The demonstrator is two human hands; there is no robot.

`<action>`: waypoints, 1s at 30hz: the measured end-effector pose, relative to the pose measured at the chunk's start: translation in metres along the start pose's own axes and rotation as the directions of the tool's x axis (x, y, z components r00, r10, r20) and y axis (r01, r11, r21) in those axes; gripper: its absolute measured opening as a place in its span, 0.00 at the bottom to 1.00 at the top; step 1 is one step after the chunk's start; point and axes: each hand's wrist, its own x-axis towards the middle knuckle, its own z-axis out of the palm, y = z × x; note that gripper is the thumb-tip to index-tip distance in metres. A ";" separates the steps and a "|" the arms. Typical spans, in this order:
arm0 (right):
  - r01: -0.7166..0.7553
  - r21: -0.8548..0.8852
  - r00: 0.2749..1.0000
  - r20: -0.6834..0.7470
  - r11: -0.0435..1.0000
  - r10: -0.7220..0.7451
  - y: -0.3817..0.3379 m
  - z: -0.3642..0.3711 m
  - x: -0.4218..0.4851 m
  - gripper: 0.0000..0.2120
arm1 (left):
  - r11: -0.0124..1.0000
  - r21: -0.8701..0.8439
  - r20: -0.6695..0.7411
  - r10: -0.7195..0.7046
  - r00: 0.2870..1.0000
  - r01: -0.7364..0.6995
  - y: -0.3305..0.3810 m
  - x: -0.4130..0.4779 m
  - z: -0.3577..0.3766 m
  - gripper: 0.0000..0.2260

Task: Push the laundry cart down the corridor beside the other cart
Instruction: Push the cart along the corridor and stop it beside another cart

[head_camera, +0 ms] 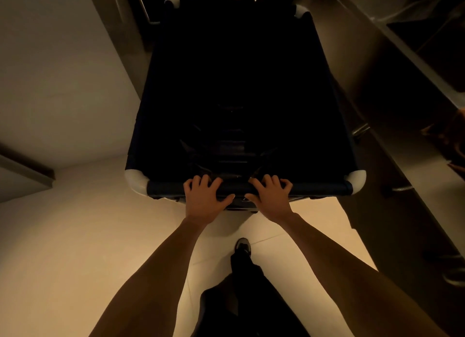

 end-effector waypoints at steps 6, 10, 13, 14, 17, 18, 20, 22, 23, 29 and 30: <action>0.000 0.009 1.000 0.017 1.000 0.000 0.011 0.006 0.048 0.23 | 0.999 0.051 -0.020 0.002 1.000 -0.001 -0.008 0.048 0.004 0.27; 0.017 0.021 1.000 0.010 1.000 -0.017 0.021 0.007 0.081 0.22 | 0.999 0.054 -0.032 -0.007 0.999 0.009 -0.011 0.081 0.007 0.26; 0.032 0.013 0.999 -0.004 0.999 -0.032 0.029 0.008 0.105 0.22 | 0.998 0.053 -0.032 -0.022 0.999 0.024 -0.011 0.104 0.010 0.26; 0.037 0.007 0.999 -0.007 0.999 -0.037 0.032 0.009 0.113 0.22 | 0.998 0.054 -0.038 -0.025 0.999 0.028 -0.011 0.112 0.011 0.26; 0.050 0.008 0.999 0.001 0.999 -0.050 0.040 0.011 0.138 0.22 | 0.998 0.051 -0.038 -0.044 0.998 0.046 -0.013 0.135 0.013 0.26; 0.054 0.018 0.999 0.006 0.998 -0.054 0.043 0.012 0.147 0.23 | 0.997 0.052 -0.031 -0.051 0.998 0.053 -0.013 0.142 0.014 0.27; 0.063 0.042 0.998 0.013 0.997 -0.063 0.049 0.013 0.164 0.23 | 0.997 0.053 -0.024 -0.064 0.998 0.065 -0.014 0.158 0.017 0.27; 0.078 0.036 0.997 0.014 0.996 -0.078 0.056 0.015 0.181 0.22 | 0.995 0.054 -0.023 -0.077 0.997 0.078 -0.014 0.173 0.018 0.27; 0.085 0.032 0.996 0.016 0.996 -0.085 0.059 0.015 0.190 0.22 | 0.995 0.055 -0.025 -0.084 0.996 0.085 -0.014 0.181 0.019 0.27; 0.117 0.018 0.993 0.020 0.993 -0.118 0.076 0.019 0.248 0.21 | 0.992 0.049 -0.056 -0.113 0.992 0.116 -0.016 0.234 0.022 0.27; 0.122 0.018 0.992 0.031 0.992 -0.123 0.079 0.019 0.258 0.22 | 0.992 0.048 -0.065 -0.115 0.991 0.118 -0.017 0.242 0.022 0.27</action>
